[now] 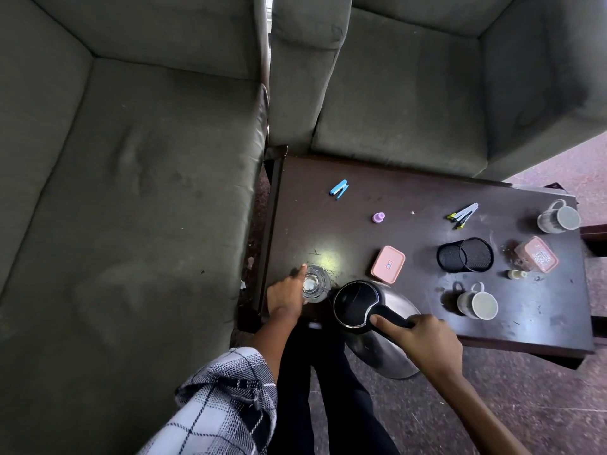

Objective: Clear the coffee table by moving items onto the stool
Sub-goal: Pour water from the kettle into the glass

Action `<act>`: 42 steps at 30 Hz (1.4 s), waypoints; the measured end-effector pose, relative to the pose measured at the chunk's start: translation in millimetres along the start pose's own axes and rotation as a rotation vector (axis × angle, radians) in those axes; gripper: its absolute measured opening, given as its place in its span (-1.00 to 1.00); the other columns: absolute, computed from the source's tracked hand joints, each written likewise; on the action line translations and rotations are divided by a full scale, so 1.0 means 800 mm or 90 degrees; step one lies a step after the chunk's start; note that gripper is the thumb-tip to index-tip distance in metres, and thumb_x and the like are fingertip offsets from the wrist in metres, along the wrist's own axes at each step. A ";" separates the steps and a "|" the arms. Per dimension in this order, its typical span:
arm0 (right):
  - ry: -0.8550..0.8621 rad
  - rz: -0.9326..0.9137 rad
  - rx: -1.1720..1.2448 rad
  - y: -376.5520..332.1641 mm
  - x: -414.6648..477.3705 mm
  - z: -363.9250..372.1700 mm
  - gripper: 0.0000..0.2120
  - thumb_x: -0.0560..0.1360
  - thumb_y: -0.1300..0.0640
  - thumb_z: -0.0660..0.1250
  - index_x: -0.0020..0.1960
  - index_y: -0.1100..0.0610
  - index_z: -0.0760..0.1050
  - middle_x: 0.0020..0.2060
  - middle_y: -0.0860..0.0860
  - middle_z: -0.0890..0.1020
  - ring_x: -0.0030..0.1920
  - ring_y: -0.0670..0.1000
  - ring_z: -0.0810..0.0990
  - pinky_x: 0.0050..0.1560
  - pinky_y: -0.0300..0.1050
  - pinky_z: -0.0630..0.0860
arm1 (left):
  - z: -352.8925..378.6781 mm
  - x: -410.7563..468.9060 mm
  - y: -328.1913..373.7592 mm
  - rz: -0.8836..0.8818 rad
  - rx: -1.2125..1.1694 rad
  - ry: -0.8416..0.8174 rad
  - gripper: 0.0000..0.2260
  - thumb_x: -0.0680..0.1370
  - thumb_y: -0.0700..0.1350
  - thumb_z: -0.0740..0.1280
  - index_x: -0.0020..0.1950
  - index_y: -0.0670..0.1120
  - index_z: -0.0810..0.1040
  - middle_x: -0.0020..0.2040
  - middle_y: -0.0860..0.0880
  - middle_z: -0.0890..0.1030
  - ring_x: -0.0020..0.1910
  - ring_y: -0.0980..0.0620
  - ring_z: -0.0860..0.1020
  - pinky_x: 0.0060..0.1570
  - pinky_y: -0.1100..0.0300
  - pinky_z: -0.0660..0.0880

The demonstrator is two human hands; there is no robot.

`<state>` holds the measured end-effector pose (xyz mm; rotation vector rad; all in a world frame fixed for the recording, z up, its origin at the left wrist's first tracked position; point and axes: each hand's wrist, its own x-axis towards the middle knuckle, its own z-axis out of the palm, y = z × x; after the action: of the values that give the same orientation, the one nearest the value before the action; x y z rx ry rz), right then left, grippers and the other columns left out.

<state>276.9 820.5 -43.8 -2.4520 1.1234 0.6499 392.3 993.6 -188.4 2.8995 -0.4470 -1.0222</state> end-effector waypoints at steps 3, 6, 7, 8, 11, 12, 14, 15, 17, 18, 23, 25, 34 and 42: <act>0.000 -0.006 -0.008 -0.001 0.002 -0.001 -0.31 0.16 -0.51 0.28 -0.53 0.16 0.36 -0.56 0.01 0.43 -0.35 0.13 0.54 -0.34 -0.16 0.37 | 0.000 0.000 0.000 0.002 0.001 0.001 -0.38 0.54 -0.13 0.31 0.49 0.15 0.08 0.07 -0.07 0.64 0.00 -0.07 0.63 -0.18 0.14 0.47; -0.001 -0.004 -0.011 -0.001 0.003 -0.002 -0.32 0.18 -0.50 0.28 -0.54 0.16 0.35 -0.54 0.02 0.46 -0.35 0.13 0.55 -0.34 -0.16 0.38 | -0.001 -0.001 0.000 0.003 0.000 -0.005 -0.36 0.53 -0.12 0.33 0.50 0.14 0.06 0.09 -0.07 0.64 0.02 -0.07 0.63 -0.16 0.14 0.48; -0.002 -0.002 -0.012 0.000 0.003 -0.002 -0.32 0.18 -0.50 0.28 -0.53 0.15 0.36 -0.53 0.02 0.47 -0.34 0.13 0.55 -0.34 -0.16 0.38 | -0.001 -0.001 0.001 0.005 -0.002 -0.007 -0.36 0.53 -0.11 0.33 0.50 0.13 0.06 0.10 -0.07 0.63 0.04 -0.08 0.62 -0.13 0.13 0.49; -0.001 0.000 -0.013 0.000 0.003 -0.002 -0.31 0.18 -0.51 0.28 -0.53 0.15 0.36 -0.53 0.02 0.47 -0.34 0.13 0.55 -0.34 -0.16 0.38 | -0.001 -0.001 0.001 0.007 -0.003 -0.006 -0.37 0.54 -0.12 0.32 0.50 0.13 0.06 0.11 -0.06 0.63 0.04 -0.08 0.62 -0.11 0.12 0.50; 0.001 0.001 -0.012 0.000 0.005 -0.002 -0.31 0.17 -0.52 0.27 -0.54 0.15 0.35 -0.51 0.03 0.48 -0.30 0.15 0.59 -0.32 -0.16 0.41 | -0.003 -0.002 0.002 0.007 -0.005 -0.006 -0.36 0.53 -0.10 0.32 0.50 0.13 0.07 0.12 -0.07 0.62 0.06 -0.08 0.61 -0.07 0.11 0.50; 0.001 0.001 -0.011 0.000 0.005 -0.002 -0.31 0.17 -0.52 0.27 -0.54 0.15 0.34 -0.51 0.03 0.47 -0.30 0.15 0.59 -0.32 -0.15 0.41 | -0.004 -0.002 0.002 0.008 -0.007 -0.009 -0.36 0.52 -0.09 0.33 0.50 0.13 0.07 0.13 -0.07 0.62 0.07 -0.09 0.61 -0.06 0.11 0.50; 0.000 -0.001 -0.009 0.000 0.005 -0.002 -0.31 0.17 -0.52 0.27 -0.55 0.15 0.32 -0.52 0.02 0.45 -0.29 0.15 0.60 -0.32 -0.15 0.41 | -0.004 -0.003 0.001 0.009 -0.011 -0.009 -0.35 0.52 -0.07 0.34 0.50 0.13 0.07 0.14 -0.07 0.61 0.08 -0.09 0.61 -0.05 0.11 0.50; -0.001 -0.002 -0.009 0.001 0.005 -0.003 -0.30 0.17 -0.52 0.27 -0.55 0.15 0.31 -0.52 0.02 0.45 -0.29 0.15 0.60 -0.32 -0.15 0.40 | -0.005 -0.003 0.001 0.009 -0.011 -0.007 -0.35 0.51 -0.07 0.35 0.50 0.13 0.07 0.14 -0.08 0.61 0.08 -0.10 0.60 -0.05 0.11 0.50; -0.004 -0.002 -0.009 0.001 0.005 -0.003 -0.30 0.17 -0.52 0.27 -0.55 0.15 0.31 -0.53 0.02 0.44 -0.30 0.16 0.60 -0.33 -0.16 0.39 | -0.004 -0.003 0.001 0.006 -0.011 -0.008 -0.34 0.51 -0.06 0.35 0.50 0.13 0.07 0.14 -0.08 0.61 0.09 -0.10 0.60 -0.04 0.11 0.50; -0.004 -0.003 -0.008 0.001 0.005 -0.003 -0.30 0.16 -0.52 0.27 -0.55 0.15 0.31 -0.52 0.02 0.44 -0.30 0.15 0.60 -0.33 -0.16 0.40 | -0.003 -0.003 0.002 0.004 -0.013 -0.009 -0.34 0.51 -0.06 0.35 0.50 0.14 0.07 0.14 -0.08 0.61 0.09 -0.10 0.60 -0.03 0.11 0.50; -0.002 -0.001 -0.007 0.002 0.005 -0.003 -0.29 0.15 -0.53 0.27 -0.54 0.15 0.28 -0.48 0.04 0.47 -0.28 0.17 0.59 -0.31 -0.13 0.41 | -0.001 -0.001 0.003 -0.007 -0.021 -0.011 -0.37 0.53 -0.08 0.32 0.49 0.16 0.07 0.14 -0.08 0.61 0.10 -0.10 0.60 -0.02 0.12 0.49; -0.002 -0.004 -0.008 0.002 0.005 -0.004 -0.29 0.15 -0.53 0.27 -0.54 0.15 0.27 -0.49 0.04 0.47 -0.27 0.17 0.60 -0.31 -0.14 0.41 | -0.001 -0.001 0.003 -0.009 -0.022 -0.010 -0.38 0.54 -0.10 0.31 0.50 0.16 0.07 0.13 -0.08 0.61 0.10 -0.10 0.60 -0.03 0.12 0.49; 0.001 -0.010 -0.011 0.002 0.004 -0.008 -0.29 0.15 -0.52 0.28 -0.54 0.16 0.29 -0.53 0.02 0.42 -0.34 0.15 0.54 -0.33 -0.15 0.40 | 0.001 0.000 0.004 -0.012 -0.012 -0.011 -0.38 0.55 -0.11 0.30 0.50 0.16 0.05 0.11 -0.08 0.63 0.07 -0.09 0.61 -0.05 0.13 0.49; 0.002 -0.015 -0.018 0.001 0.005 -0.009 -0.30 0.17 -0.51 0.29 -0.53 0.17 0.32 -0.56 -0.01 0.40 -0.38 0.12 0.48 -0.34 -0.16 0.36 | 0.005 0.003 0.003 -0.018 -0.008 -0.010 -0.39 0.56 -0.14 0.28 0.50 0.17 0.05 0.09 -0.08 0.64 0.05 -0.10 0.62 -0.06 0.12 0.49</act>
<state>280.6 814.3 -39.9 -2.4866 1.0911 0.6590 390.8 990.7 -192.4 2.8977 -0.3993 -1.0476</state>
